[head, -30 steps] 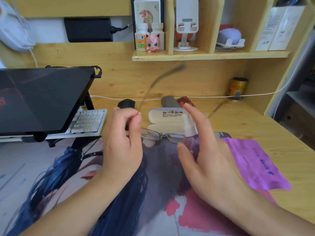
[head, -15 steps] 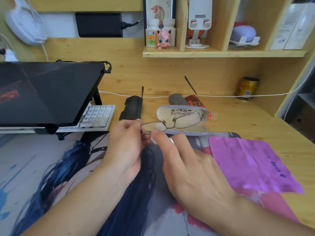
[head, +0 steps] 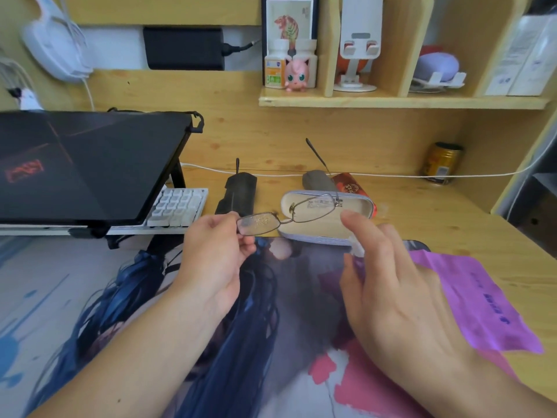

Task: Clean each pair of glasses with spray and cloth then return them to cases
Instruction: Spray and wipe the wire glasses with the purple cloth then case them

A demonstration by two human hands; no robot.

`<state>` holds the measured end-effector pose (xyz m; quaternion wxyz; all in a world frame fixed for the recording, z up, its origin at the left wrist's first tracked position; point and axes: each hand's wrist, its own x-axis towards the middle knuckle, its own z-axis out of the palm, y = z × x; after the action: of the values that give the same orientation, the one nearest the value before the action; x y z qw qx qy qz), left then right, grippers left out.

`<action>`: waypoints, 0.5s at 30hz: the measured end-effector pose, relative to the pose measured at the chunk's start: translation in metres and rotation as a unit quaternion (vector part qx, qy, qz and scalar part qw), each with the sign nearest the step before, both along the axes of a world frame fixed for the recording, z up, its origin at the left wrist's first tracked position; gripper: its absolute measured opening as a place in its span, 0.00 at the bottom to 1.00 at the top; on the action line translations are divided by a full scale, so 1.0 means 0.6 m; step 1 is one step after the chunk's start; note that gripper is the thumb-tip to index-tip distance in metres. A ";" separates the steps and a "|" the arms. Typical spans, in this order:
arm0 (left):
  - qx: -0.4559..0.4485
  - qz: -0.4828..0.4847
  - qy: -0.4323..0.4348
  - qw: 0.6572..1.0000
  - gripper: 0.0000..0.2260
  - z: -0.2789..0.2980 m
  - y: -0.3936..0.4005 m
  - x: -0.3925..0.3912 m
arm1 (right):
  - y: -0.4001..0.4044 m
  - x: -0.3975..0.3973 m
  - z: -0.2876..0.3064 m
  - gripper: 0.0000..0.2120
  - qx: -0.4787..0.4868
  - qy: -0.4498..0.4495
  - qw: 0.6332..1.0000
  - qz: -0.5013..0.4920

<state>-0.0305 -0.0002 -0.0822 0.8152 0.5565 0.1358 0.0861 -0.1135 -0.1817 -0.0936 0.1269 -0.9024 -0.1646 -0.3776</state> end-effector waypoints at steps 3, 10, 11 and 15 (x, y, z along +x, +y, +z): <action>0.004 0.002 -0.004 1.000 0.09 -0.002 -0.002 0.000 | 0.001 0.001 0.001 0.30 0.018 -0.005 1.000 0.006; 0.139 -0.002 -0.078 0.987 0.06 -0.023 0.004 0.003 | -0.119 0.080 0.053 0.32 0.356 -0.002 0.930 -0.089; 0.206 -0.006 -0.121 0.971 0.07 -0.026 0.003 0.002 | -0.163 0.101 0.055 0.29 0.406 0.001 0.908 -0.103; 0.385 -0.027 -0.247 0.889 0.05 -0.032 -0.007 -0.009 | -0.269 0.140 0.030 0.23 0.456 0.086 0.867 -0.180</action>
<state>-0.0361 -0.0044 -0.1012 0.5463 0.7909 -0.1285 0.2440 -0.0296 -0.3430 -0.0756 0.4678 -0.7870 0.2023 -0.3476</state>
